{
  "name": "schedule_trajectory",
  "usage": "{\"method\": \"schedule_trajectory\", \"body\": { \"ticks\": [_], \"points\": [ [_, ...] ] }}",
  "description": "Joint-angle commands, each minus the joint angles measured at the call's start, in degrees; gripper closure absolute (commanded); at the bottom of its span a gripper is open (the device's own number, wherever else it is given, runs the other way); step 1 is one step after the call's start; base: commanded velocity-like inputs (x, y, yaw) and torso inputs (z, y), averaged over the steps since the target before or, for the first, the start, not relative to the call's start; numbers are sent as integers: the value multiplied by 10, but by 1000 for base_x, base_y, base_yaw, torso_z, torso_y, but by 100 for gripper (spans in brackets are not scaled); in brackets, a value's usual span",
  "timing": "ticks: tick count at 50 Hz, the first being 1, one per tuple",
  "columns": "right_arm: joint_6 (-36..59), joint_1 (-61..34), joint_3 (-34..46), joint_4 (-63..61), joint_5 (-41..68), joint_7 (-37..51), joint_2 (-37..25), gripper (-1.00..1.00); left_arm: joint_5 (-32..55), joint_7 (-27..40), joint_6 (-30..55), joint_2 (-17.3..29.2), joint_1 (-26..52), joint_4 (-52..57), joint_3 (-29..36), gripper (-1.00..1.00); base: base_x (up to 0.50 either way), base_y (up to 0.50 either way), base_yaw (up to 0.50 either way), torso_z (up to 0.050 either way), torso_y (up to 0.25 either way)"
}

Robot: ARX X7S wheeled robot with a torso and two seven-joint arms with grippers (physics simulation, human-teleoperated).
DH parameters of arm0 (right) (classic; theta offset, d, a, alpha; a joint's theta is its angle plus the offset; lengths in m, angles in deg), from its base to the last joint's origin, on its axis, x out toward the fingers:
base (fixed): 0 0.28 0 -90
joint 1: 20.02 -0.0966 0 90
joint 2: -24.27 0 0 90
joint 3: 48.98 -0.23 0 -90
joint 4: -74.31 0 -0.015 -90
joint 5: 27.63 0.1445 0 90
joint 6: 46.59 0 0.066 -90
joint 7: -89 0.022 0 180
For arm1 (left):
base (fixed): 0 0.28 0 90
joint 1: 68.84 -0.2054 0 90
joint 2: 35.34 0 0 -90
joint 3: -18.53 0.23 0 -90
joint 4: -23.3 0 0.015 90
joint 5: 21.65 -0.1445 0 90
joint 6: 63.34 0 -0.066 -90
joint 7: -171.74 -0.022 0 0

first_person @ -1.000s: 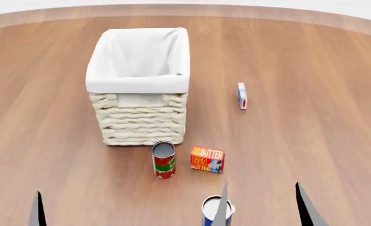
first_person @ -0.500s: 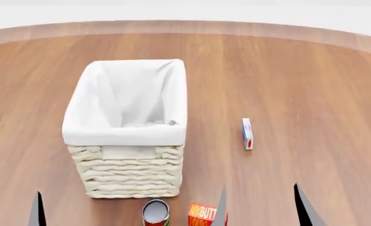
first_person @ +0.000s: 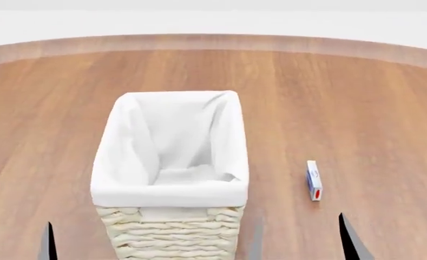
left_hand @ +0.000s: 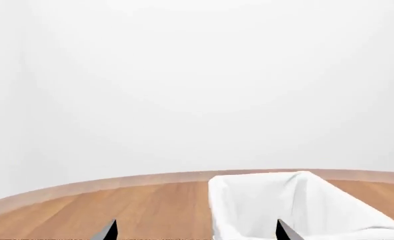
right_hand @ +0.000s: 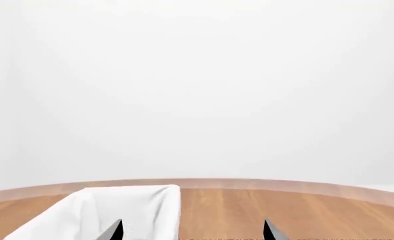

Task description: Pick up the alphabet soup and put it in the basket.

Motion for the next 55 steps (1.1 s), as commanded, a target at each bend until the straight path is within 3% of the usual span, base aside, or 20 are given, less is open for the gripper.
{"method": "schedule_trajectory", "body": {
  "ticks": [1,22,41,55],
  "points": [
    [3,0,1,-1,9,6,-5,-100,4,5,2,5,1,-1,4,-100,0,500,0,0,0],
    [-11,0,7,11,10,15,-13,-100,6,14,3,14,5,-7,13,-100,0,500,0,0,0],
    [-14,-1,11,10,20,22,-19,-100,11,21,6,21,9,-11,18,-100,0,0,0,0,0],
    [17,0,-121,-34,72,24,-101,-100,17,27,6,25,21,-34,20,-100,0,0,0,0,0]
  ]
}}
